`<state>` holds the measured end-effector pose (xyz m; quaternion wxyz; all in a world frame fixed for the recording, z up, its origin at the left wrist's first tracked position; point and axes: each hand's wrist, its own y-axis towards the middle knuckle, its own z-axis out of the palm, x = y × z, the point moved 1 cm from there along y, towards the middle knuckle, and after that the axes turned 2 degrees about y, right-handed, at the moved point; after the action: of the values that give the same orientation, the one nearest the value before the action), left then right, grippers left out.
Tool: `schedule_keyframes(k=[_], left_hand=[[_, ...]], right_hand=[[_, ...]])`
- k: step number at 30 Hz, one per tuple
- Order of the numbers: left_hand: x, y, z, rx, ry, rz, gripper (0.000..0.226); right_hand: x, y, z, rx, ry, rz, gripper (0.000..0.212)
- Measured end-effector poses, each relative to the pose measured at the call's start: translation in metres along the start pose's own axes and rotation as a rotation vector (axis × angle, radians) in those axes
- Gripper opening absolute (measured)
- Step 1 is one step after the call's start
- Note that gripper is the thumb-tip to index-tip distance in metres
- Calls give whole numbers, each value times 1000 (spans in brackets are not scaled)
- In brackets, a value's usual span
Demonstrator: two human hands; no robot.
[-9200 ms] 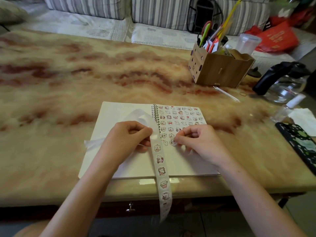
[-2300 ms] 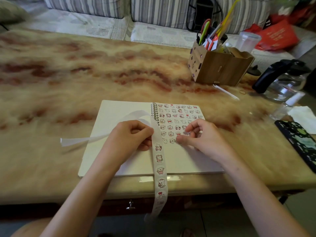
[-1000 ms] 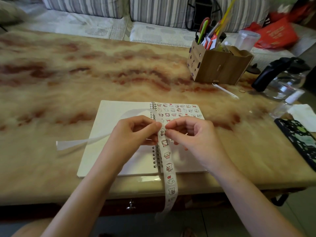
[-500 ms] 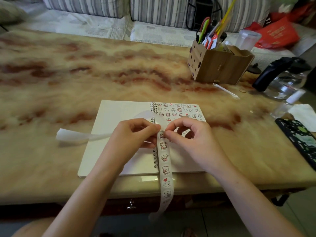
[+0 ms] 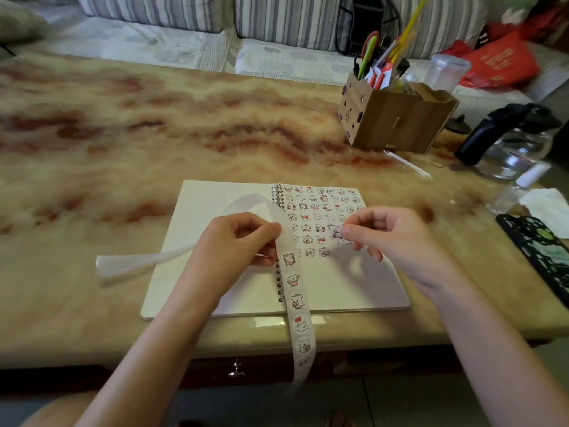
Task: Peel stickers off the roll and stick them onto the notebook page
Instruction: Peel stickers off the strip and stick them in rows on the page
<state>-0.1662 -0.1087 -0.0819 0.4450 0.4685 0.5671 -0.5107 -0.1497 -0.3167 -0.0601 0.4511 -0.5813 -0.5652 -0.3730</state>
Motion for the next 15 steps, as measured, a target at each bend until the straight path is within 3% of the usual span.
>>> schedule_keyframes(k=[8,15], left_hand=[[1,0,0,2,12,2,14],[1,0,0,1,13,2,14]], right_hand=[[-11,8,-5,22,-15,117,5],[-14,9,-4,41,-52,112,6]])
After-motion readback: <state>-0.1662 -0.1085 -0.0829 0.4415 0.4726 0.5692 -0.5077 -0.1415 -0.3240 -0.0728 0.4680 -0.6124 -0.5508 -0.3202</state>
